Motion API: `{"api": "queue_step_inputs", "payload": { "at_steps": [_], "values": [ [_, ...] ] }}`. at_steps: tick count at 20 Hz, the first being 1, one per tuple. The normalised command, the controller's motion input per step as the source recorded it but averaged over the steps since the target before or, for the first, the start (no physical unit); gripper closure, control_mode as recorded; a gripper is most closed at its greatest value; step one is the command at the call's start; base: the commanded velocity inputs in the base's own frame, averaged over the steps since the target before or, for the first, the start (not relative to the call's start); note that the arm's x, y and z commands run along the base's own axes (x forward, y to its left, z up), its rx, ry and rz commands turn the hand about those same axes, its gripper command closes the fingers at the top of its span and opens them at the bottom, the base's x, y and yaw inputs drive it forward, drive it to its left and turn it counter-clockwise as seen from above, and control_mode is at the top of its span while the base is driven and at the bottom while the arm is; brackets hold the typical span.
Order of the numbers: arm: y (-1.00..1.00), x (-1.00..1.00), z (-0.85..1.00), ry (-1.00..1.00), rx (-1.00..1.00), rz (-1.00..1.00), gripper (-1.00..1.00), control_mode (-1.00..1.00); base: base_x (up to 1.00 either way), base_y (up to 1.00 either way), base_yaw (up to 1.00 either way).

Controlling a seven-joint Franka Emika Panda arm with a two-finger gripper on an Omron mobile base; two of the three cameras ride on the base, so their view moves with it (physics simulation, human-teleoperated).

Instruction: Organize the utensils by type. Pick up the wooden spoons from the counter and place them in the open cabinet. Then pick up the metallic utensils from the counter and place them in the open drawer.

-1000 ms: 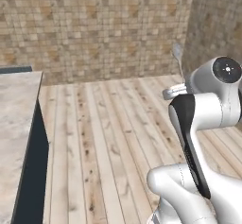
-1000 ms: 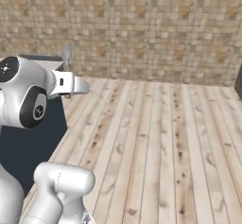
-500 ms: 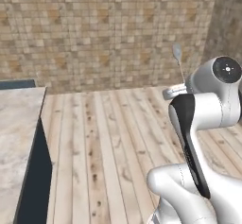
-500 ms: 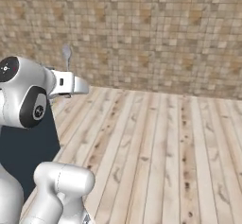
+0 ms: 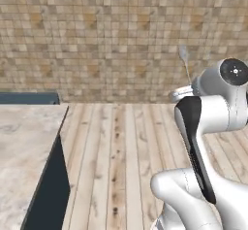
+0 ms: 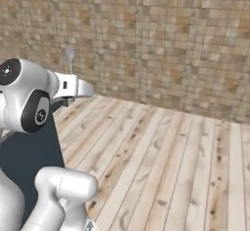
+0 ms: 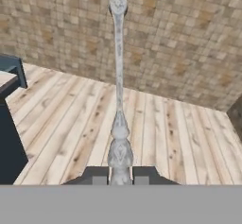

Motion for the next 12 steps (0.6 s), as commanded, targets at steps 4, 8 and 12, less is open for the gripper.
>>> {"api": "queue_step_inputs", "payload": {
  "at_steps": [4, 8, 12],
  "values": [
    [0.0, 0.0, 0.0, 0.0, 0.0, 0.0, 1.0, 1.0, 1.0, -0.2, 0.58],
    [0.0, 0.0, 0.0, 0.0, 0.0, 0.0, 1.0, 1.0, 0.93, -0.4, 0.69],
    [0.0, 0.0, 0.0, 0.0, 0.0, 0.0, 1.0, 1.0, 0.26, -0.38, 0.69]
  ]
}}
